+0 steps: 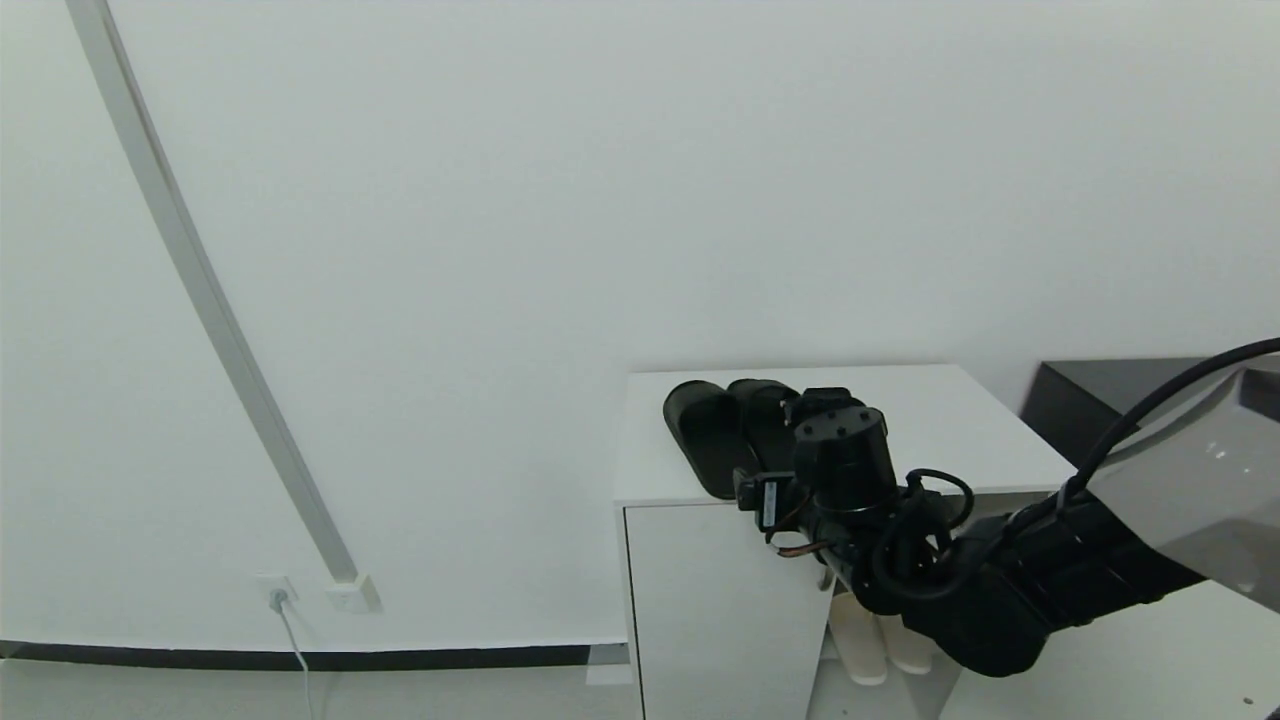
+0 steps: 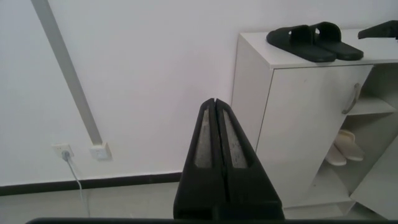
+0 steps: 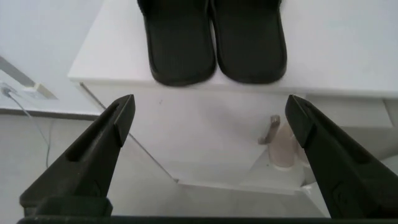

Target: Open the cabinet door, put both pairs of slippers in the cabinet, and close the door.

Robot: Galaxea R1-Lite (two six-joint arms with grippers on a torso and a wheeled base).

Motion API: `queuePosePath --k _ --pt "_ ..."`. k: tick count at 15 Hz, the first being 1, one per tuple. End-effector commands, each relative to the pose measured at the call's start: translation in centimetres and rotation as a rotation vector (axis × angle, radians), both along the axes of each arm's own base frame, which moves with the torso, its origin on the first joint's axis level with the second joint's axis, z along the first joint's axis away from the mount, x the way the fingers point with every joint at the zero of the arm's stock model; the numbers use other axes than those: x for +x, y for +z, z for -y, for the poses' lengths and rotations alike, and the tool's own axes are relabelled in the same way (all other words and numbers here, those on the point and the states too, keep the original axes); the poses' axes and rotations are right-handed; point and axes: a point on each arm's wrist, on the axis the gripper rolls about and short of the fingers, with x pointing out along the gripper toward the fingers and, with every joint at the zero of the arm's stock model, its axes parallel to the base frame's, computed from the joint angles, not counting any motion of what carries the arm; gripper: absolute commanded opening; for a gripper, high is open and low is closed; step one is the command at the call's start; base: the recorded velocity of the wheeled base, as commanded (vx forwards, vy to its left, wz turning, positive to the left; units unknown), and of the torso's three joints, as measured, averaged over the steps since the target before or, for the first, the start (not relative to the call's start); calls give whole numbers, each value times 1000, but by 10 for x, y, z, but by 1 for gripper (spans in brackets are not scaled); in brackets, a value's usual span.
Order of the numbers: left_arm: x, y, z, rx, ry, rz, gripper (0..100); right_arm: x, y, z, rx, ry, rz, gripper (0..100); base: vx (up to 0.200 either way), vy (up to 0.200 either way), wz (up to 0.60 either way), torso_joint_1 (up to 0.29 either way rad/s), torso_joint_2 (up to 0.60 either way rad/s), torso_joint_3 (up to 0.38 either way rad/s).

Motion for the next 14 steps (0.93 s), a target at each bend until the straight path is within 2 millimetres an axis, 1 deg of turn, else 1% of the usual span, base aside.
queuePosePath --k 1,4,5,7,9,12,14 --pt "0 0 0 -2 0 -1 0 5 -14 -4 -11 5 -16 100 200 0 0 17 7 -2" --pt "0 0 0 0 1 -1 0 12 -25 -5 3 31 -8 100 200 0 0 7 -2 7" --pt "0 0 0 -2 0 -2 0 16 -29 -5 3 51 4 100 0 0 0 0 0 0" --pt "0 0 0 -3 1 1 0 35 -38 -3 -28 70 55 100 0 0 0 0 0 0" --pt "0 0 0 -3 1 1 0 52 -41 -4 -35 62 74 100 0 0 0 0 0 0" --pt "0 0 0 -3 1 1 0 73 -43 -4 -47 100 96 100 0 0 0 0 0 0" --pt "0 0 0 -5 1 1 0 82 -43 -5 -54 97 94 100 0 0 0 0 0 0"
